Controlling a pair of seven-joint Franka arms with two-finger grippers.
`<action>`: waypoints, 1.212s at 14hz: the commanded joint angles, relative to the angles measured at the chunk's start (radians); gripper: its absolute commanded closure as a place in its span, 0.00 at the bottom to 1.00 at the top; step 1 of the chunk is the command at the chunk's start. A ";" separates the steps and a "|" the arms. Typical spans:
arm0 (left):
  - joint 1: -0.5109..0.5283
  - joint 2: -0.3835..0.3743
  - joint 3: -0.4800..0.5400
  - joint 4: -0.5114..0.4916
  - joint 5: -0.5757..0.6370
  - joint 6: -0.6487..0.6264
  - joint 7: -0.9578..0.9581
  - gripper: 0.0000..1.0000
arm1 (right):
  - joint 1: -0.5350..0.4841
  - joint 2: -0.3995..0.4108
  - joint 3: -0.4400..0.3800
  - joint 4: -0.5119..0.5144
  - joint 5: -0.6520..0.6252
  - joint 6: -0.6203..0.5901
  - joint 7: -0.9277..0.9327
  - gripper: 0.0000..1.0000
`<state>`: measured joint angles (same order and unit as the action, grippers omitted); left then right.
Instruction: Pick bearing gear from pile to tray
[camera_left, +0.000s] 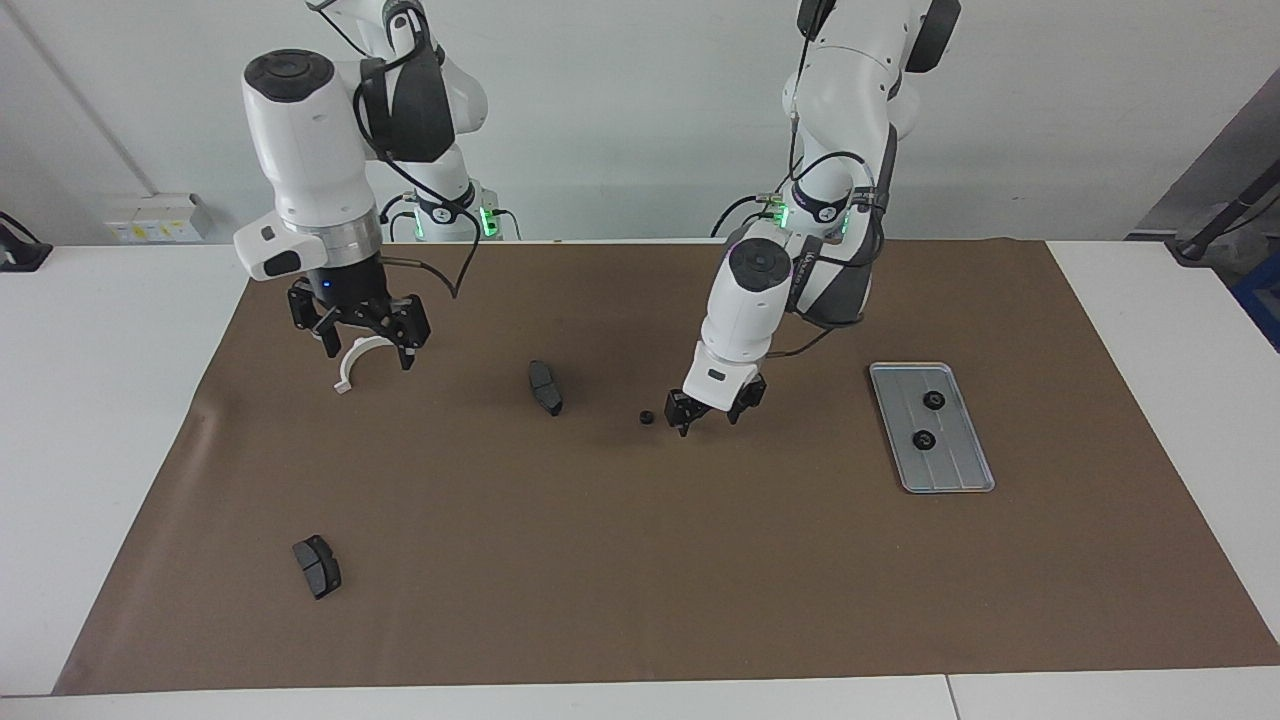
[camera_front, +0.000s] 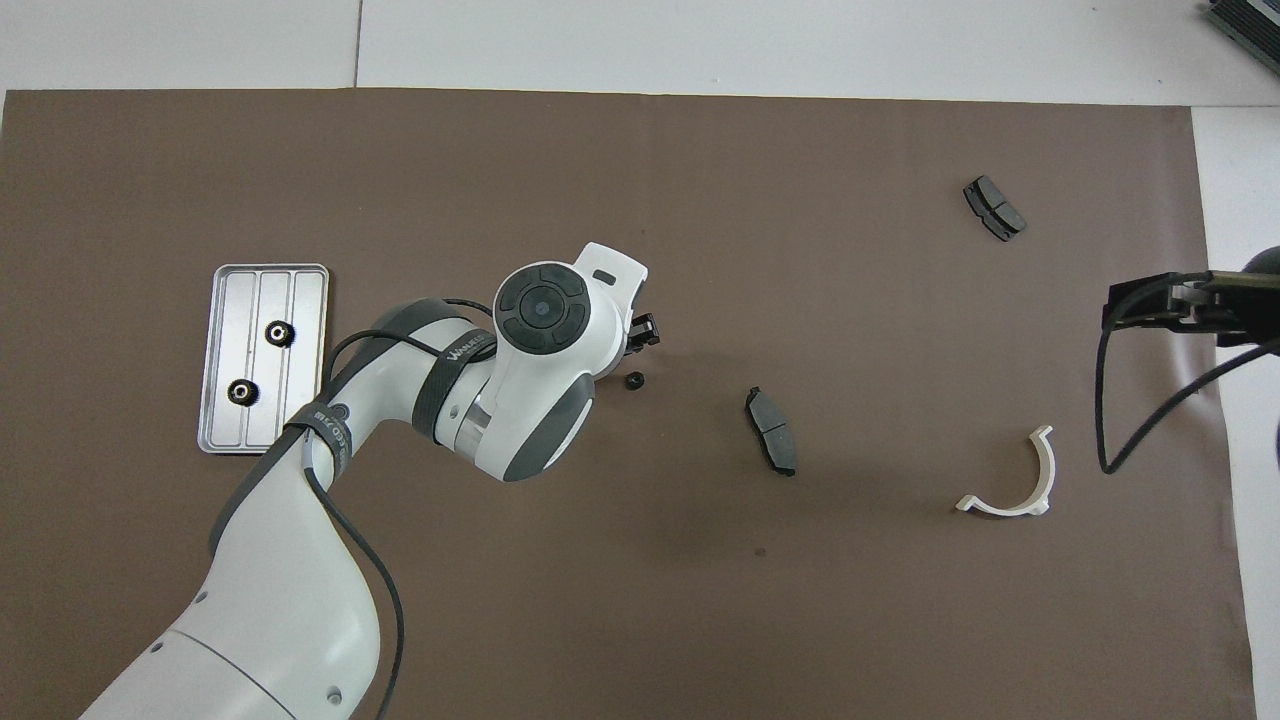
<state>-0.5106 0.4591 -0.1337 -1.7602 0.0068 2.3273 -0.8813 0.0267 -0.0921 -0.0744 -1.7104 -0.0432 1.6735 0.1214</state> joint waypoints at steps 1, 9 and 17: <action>-0.042 0.027 0.019 0.011 0.004 0.015 -0.016 0.19 | 0.018 -0.006 -0.039 0.056 0.029 -0.086 -0.063 0.00; -0.075 0.046 0.019 0.013 0.033 0.024 -0.053 0.33 | 0.021 -0.011 -0.031 0.038 0.062 -0.095 -0.057 0.00; -0.078 0.061 0.019 0.044 0.064 0.004 -0.051 0.49 | 0.030 0.006 -0.027 0.051 0.013 -0.149 -0.069 0.00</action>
<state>-0.5702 0.4994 -0.1292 -1.7511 0.0495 2.3387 -0.9108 0.0584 -0.0960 -0.1011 -1.6736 -0.0149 1.5510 0.0815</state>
